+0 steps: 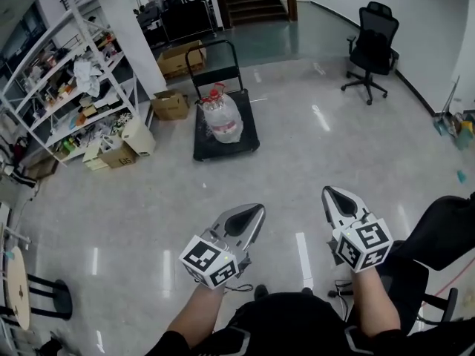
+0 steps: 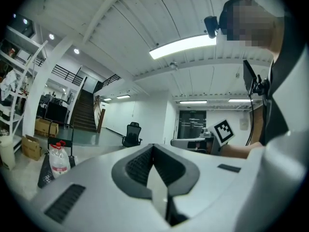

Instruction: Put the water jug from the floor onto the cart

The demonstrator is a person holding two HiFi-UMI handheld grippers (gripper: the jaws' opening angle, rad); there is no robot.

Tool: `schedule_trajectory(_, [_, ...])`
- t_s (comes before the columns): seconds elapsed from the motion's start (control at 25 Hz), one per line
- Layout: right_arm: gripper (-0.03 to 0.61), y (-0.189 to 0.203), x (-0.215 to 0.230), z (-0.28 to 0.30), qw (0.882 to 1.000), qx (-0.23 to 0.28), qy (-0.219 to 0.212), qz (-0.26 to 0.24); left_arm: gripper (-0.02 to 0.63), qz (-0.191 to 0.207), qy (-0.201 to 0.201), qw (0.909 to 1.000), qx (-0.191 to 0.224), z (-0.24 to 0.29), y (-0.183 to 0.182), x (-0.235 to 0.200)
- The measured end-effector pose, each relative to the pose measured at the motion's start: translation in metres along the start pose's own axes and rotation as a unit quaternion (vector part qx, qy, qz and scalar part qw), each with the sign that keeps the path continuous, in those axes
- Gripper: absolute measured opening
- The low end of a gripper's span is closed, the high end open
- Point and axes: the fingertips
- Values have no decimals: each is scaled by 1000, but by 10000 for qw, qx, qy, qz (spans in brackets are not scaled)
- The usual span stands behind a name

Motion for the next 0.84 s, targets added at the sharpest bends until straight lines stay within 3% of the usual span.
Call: schedule_trajectory(0.84, [0,-3,6,-19,9998,114,-159,-31,2,63,-32,10000,37,7,-3,30])
Point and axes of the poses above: the fingertips, and each gripper's own axes: z forward along the fingers, x to its right, y out of its underside, and after that the axes turned 9 degrees about y, right-handed
